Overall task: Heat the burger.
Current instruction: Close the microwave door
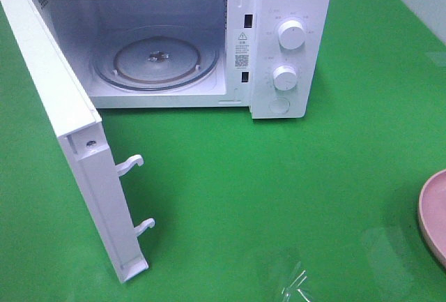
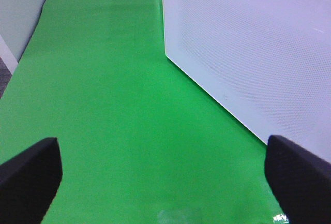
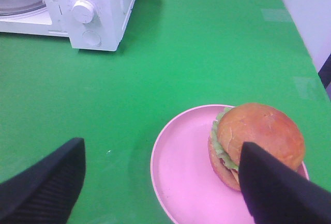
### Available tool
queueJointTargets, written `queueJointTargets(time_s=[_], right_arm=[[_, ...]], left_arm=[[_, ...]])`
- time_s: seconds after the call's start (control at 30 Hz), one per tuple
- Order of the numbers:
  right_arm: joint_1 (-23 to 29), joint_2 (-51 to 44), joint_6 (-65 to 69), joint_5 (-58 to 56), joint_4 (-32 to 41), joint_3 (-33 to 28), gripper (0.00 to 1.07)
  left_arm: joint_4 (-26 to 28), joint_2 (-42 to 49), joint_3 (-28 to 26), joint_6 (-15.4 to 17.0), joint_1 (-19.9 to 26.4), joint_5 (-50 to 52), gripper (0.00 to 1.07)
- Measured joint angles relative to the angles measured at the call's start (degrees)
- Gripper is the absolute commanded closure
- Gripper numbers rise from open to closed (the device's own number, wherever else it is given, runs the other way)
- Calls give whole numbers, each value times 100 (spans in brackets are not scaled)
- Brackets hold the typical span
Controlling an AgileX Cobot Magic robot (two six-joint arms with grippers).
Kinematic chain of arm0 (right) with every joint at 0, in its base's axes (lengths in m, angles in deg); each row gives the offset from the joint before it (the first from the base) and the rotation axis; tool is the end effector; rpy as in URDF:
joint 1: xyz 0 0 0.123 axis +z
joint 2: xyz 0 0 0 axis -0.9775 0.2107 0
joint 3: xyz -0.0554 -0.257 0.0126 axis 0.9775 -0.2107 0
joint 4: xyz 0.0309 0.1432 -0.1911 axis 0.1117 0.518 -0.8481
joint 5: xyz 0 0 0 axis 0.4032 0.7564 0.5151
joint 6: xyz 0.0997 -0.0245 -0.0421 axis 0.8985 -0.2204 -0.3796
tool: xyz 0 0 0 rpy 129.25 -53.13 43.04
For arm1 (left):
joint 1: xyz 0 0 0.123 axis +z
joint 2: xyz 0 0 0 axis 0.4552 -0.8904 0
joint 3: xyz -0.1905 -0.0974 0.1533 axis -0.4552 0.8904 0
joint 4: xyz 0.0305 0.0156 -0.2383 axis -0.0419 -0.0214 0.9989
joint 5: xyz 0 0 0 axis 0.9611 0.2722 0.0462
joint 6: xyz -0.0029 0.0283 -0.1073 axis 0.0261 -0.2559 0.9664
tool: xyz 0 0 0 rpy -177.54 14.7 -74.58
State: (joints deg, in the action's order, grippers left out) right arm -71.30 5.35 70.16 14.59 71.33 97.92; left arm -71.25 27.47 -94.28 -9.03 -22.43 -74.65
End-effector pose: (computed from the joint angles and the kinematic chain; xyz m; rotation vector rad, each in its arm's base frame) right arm 0.0265 -0.0053 0.2721 -0.0042 1.9676 0.0403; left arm 0.0242 -0.0107 0.2667 0.1025 2.0162 0.0071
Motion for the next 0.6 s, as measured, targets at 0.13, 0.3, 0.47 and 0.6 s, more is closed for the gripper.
queueJointTargets(time_s=[0.13, 0.3, 0.47, 0.6], right_arm=[[0, 0, 0, 0, 0, -17, 31], [0, 0, 0, 0, 0, -11, 31], [0, 0, 0, 0, 0, -11, 31], [0, 0, 0, 0, 0, -11, 31]], left_arm=[[0, 0, 0, 0, 0, 0, 7], [0, 0, 0, 0, 0, 0, 7], [0, 0, 0, 0, 0, 0, 7], [0, 0, 0, 0, 0, 0, 7]])
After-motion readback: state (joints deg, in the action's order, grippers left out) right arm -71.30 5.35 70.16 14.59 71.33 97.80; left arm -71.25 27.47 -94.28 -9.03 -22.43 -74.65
